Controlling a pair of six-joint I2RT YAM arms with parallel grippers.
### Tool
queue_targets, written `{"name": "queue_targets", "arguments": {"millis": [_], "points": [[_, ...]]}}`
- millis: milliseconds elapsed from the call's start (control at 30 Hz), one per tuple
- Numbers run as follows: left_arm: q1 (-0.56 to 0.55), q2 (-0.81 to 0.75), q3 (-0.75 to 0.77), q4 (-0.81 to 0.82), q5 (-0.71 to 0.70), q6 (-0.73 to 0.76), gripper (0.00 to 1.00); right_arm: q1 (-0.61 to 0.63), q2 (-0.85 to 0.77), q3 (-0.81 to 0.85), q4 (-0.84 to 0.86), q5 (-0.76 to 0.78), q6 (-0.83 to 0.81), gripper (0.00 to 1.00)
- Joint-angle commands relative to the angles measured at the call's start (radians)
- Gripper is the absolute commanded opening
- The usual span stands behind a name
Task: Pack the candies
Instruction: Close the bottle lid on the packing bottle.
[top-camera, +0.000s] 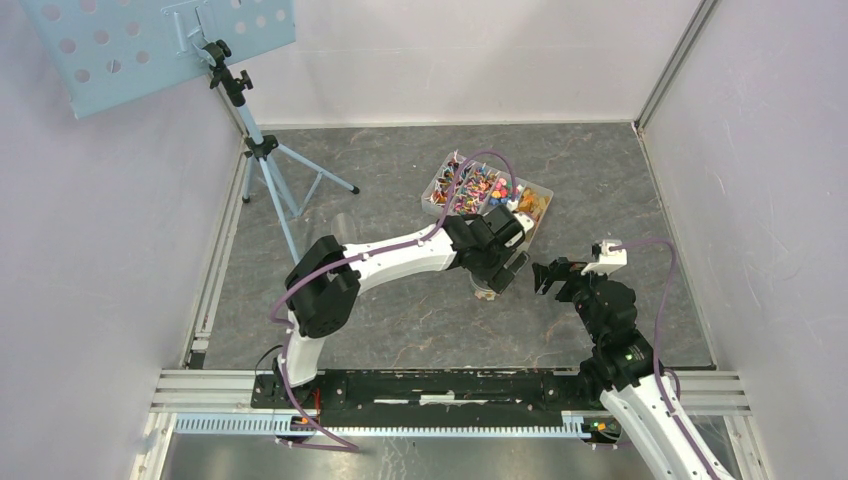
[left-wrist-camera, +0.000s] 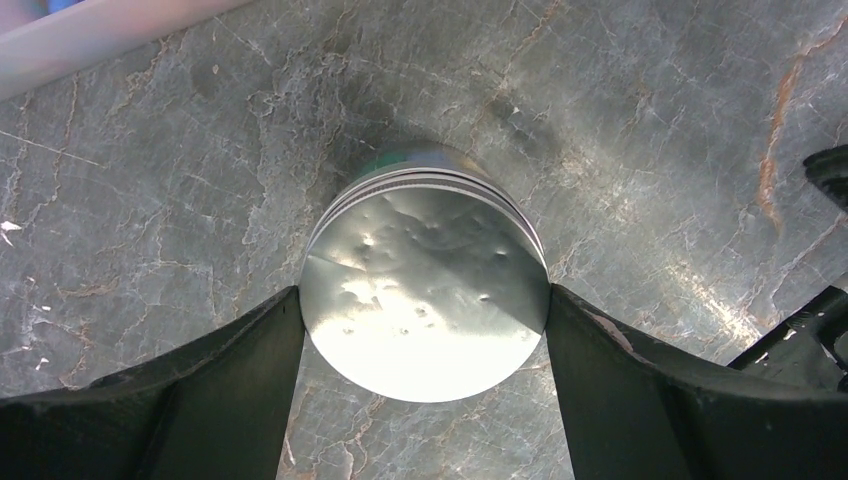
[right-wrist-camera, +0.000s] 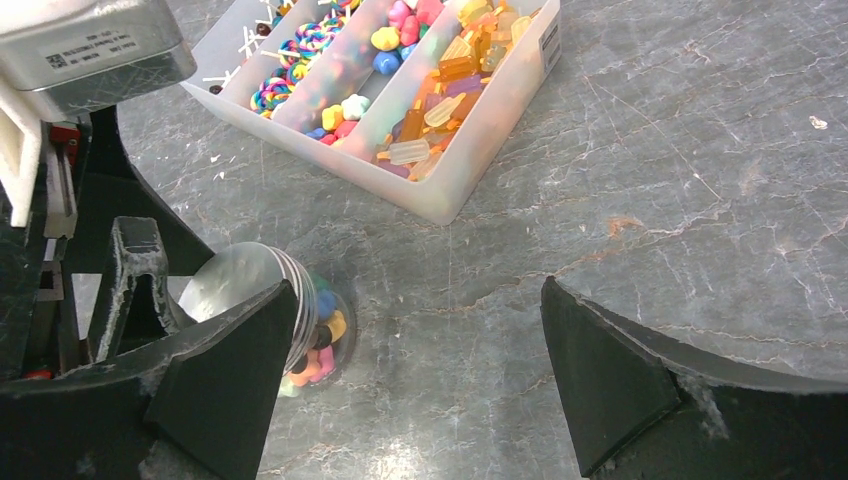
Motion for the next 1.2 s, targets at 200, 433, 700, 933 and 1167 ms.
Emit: {"name": "queue_targets", "arguments": {"millis": [200,433,700,933,1167], "points": [[-0.013,0.007,0.043,0.009,-0.003,-0.006,0.89,0.002,-0.001,0.032,0.041,-0.037,-0.030,0.98],[-0.014,-0.031,0.034,0.022,-0.002,-0.016,1.00,0.002,0.002,0.035,0.039,-0.045,-0.020,0.98],[-0.010,-0.136,-0.016,0.091,-0.020,-0.080,1.00,0.003,0.018,0.053,0.029,-0.082,-0.015,0.98],[0.028,-0.253,-0.096,0.156,-0.007,-0.161,0.98,0.003,0.022,0.051,0.051,-0.136,0.014,0.98],[0.141,-0.346,-0.290,0.307,0.161,-0.303,0.81,0.003,0.105,0.023,0.144,-0.239,0.100,0.86]]}}
